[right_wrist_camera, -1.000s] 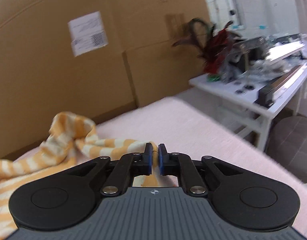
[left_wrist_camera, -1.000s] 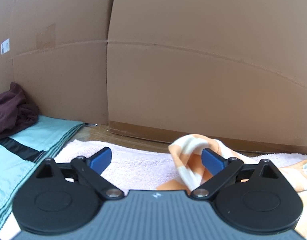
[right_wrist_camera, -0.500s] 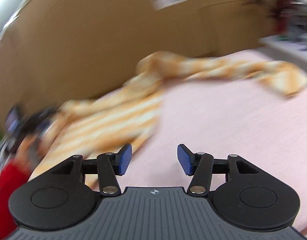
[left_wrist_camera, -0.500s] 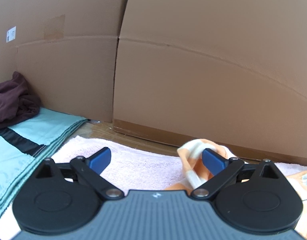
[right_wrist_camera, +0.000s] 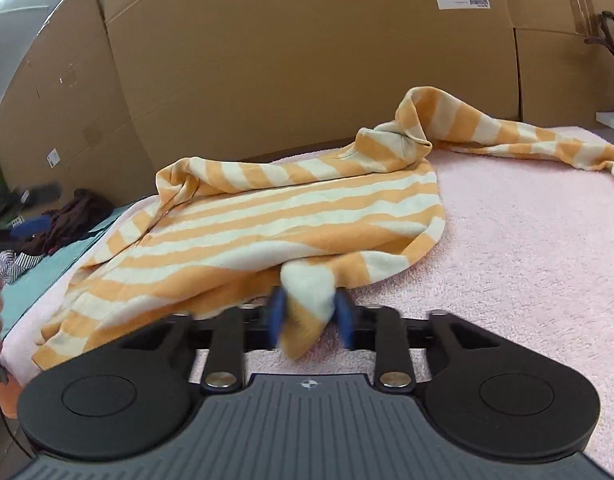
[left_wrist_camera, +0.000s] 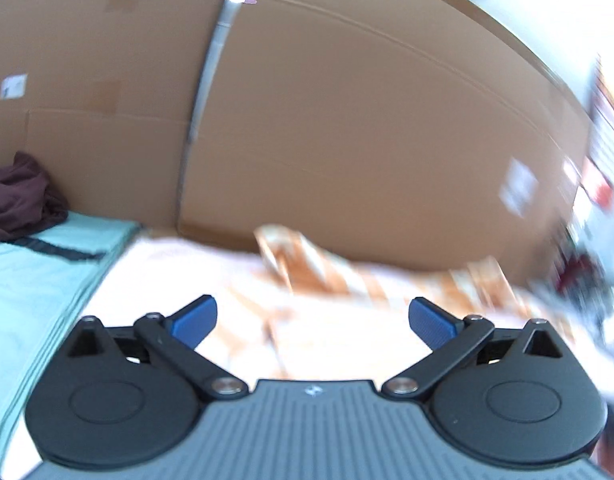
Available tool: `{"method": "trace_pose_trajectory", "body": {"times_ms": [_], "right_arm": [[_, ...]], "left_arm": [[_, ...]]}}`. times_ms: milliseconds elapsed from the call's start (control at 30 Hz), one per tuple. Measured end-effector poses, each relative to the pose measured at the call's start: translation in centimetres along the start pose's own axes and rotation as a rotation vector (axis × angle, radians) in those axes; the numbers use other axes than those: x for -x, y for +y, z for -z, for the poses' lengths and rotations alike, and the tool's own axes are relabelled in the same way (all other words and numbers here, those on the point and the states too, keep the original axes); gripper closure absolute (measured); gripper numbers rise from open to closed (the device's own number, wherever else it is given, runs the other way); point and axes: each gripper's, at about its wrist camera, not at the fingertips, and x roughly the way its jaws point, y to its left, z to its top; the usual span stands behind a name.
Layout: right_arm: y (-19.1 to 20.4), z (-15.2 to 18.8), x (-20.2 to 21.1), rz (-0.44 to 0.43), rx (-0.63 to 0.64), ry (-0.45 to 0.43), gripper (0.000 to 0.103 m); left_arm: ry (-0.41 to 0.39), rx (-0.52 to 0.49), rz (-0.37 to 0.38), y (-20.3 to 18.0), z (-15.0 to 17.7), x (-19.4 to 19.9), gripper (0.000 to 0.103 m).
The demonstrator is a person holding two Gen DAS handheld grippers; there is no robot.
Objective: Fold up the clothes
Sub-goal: 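Grasp the shirt hem with the right gripper and pull it across the towel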
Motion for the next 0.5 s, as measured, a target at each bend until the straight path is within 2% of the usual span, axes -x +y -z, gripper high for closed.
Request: {"method": "trace_pose_trajectory", "body": {"times_ms": [67,167,267,333,400,500], "right_arm": [[-1.3,-0.3,0.2,-0.054,-0.092,0.004,0.094],[-3.5,-0.3,1.3,-0.145,-0.247,-0.008,0.094],[-5.3,-0.9,3.1,-0.199,-0.363,-0.047,0.096],[-6.3,-1.3,5.0,-0.227,-0.393,-0.087,0.096],[-7.1,-1.5,7.0,-0.266,-0.402,-0.122,0.096],[-7.9,-1.1,9.7,-0.280,-0.401,-0.165,0.096]], "left_arm": [[0.063,-0.039,0.047,-0.9,1.9,2.2,0.006],[0.121,-0.008,0.111,-1.4,3.7,3.9,0.006],[0.193,0.138,0.162,-0.5,5.0,3.5,0.005],[0.234,0.252,0.199,0.5,6.3,2.8,0.006],[0.215,0.307,0.218,0.8,6.8,2.9,0.006],[0.209,0.362,0.236,0.8,6.7,2.7,0.006]]}}
